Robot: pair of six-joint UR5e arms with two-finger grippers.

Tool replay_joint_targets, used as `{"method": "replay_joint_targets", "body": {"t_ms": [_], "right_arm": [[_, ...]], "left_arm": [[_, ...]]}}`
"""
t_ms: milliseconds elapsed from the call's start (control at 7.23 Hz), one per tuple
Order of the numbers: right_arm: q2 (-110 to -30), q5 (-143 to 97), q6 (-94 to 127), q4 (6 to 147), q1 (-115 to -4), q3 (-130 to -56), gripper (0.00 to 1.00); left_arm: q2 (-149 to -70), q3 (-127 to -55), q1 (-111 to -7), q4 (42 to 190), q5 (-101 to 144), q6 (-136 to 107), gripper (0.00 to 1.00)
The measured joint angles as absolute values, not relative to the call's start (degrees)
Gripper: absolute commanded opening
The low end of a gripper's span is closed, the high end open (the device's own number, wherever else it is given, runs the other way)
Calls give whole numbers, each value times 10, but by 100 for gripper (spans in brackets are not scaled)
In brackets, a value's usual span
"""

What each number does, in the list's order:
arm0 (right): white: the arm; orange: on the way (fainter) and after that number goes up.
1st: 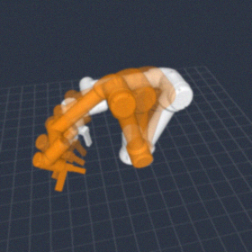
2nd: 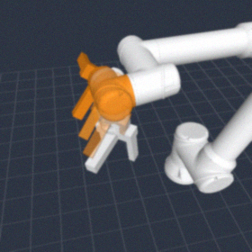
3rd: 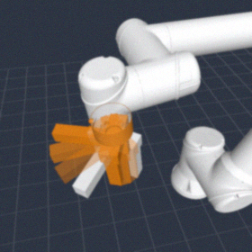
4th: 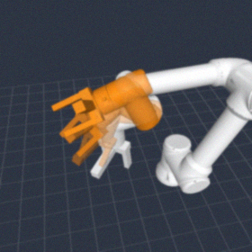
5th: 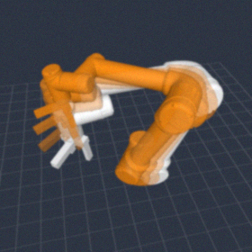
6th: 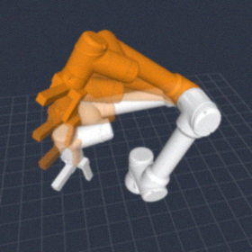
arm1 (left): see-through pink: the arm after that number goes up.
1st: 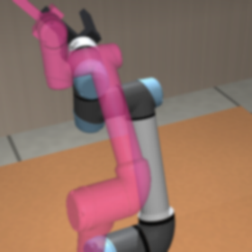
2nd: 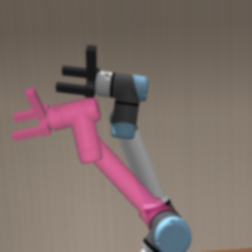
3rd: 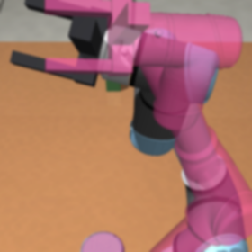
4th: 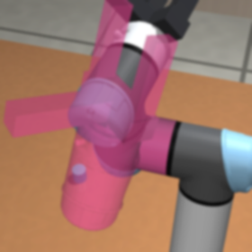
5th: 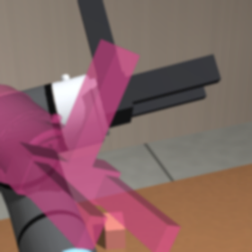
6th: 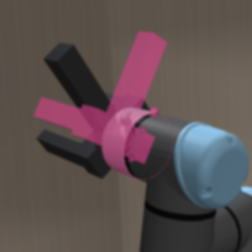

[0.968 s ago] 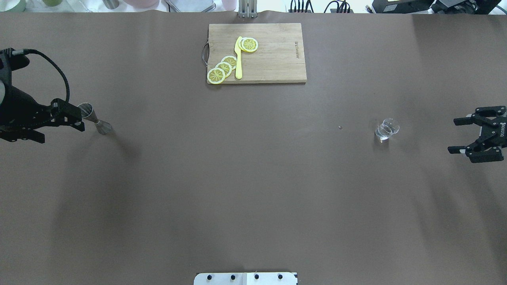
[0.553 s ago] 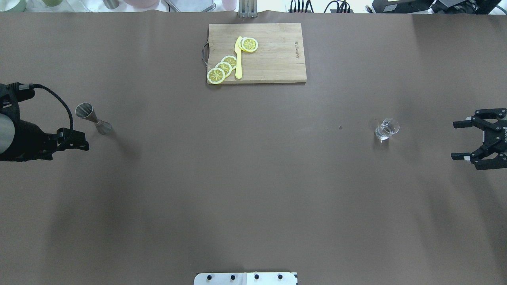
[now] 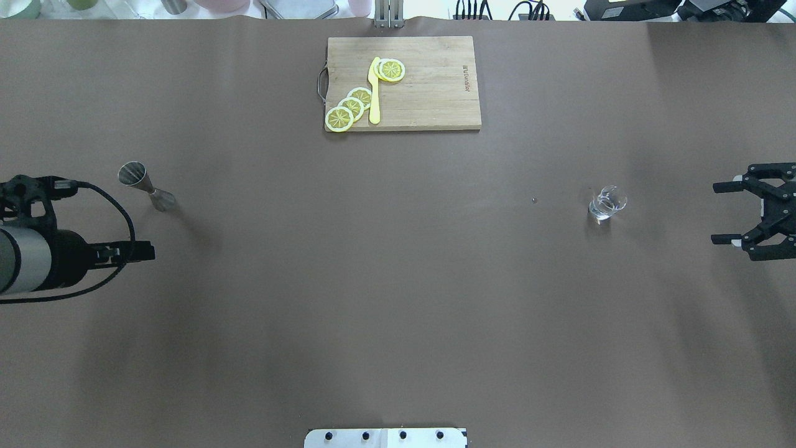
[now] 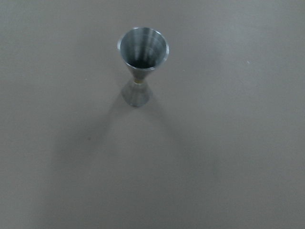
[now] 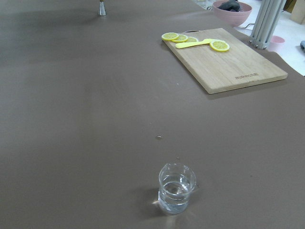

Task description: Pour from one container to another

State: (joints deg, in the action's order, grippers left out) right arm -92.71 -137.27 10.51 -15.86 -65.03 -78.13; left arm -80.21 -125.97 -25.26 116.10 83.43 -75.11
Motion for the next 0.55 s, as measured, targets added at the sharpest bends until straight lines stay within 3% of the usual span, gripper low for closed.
{"method": "replay_joint_targets", "body": {"t_ms": [553], "right_arm": [[-897, -1330, 64, -164, -634, -741, 100]], "left_arm": [[-812, -1232, -218, 1148, 696, -750, 98]]}}
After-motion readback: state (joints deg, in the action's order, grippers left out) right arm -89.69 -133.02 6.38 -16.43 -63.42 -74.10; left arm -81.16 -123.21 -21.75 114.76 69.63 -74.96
